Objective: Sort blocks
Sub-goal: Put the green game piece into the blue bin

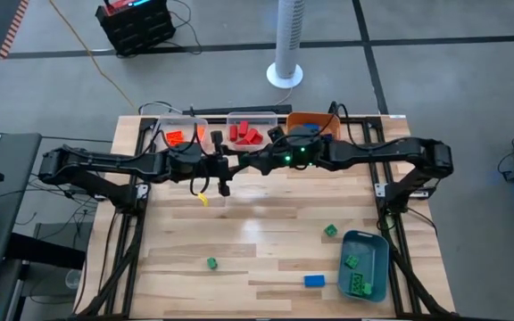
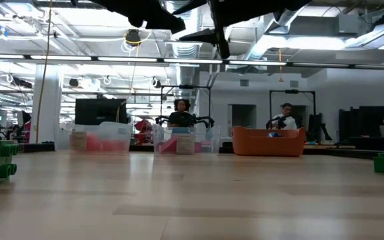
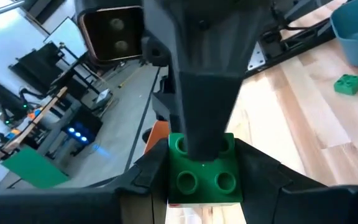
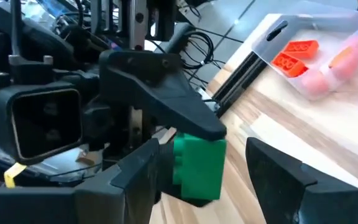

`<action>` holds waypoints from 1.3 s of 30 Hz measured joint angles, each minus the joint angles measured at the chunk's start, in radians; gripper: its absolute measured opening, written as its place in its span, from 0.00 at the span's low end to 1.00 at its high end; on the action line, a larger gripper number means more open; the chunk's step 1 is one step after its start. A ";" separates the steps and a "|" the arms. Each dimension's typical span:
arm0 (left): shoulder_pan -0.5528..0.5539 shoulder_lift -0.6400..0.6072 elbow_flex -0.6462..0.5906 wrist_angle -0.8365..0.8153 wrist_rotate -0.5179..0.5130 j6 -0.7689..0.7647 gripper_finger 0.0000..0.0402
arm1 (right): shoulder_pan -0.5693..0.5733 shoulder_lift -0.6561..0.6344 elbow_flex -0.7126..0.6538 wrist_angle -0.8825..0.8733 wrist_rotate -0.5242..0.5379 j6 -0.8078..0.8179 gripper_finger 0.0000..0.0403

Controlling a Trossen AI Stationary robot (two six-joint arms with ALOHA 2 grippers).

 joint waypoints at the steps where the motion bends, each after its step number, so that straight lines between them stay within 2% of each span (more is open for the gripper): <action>1: 0.000 0.000 0.000 0.000 0.003 0.000 0.33 | 0.000 0.008 0.010 0.000 -0.001 0.000 0.61; 5: 0.000 0.000 0.000 0.000 0.018 -0.006 0.33 | 0.000 0.043 0.050 0.000 -0.011 -0.025 0.60; 8: 0.000 0.000 0.000 0.000 0.017 -0.006 0.34 | 0.000 0.069 0.084 -0.002 -0.021 -0.046 0.56; 11: 0.000 0.000 0.000 0.000 0.018 -0.006 0.37 | -0.002 0.091 0.103 -0.012 -0.054 -0.052 0.44; 16: -0.001 0.000 0.000 -0.002 -0.003 0.004 0.38 | -0.012 0.099 0.108 -0.016 -0.086 -0.041 0.21; 22: -0.002 -0.002 0.003 -0.011 -0.031 -0.049 0.42 | -0.037 0.059 0.109 -0.115 -0.108 -0.058 0.21; 28: 0.001 -0.007 0.051 -0.009 -0.052 -0.126 0.51 | -0.062 -0.045 0.107 -0.412 -0.116 -0.106 0.21; 32: 0.006 -0.006 0.092 -0.081 -0.042 -0.137 0.52 | -0.038 -0.140 0.107 -0.635 -0.201 -0.095 0.21; 35: 0.017 -0.006 0.098 -0.104 -0.042 -0.156 0.52 | 0.041 -0.193 0.107 -0.848 -0.230 -0.069 0.21; 39: 0.038 -0.005 0.098 -0.124 -0.003 -0.260 0.52 | 0.233 -0.223 0.107 -1.148 -0.237 -0.002 0.21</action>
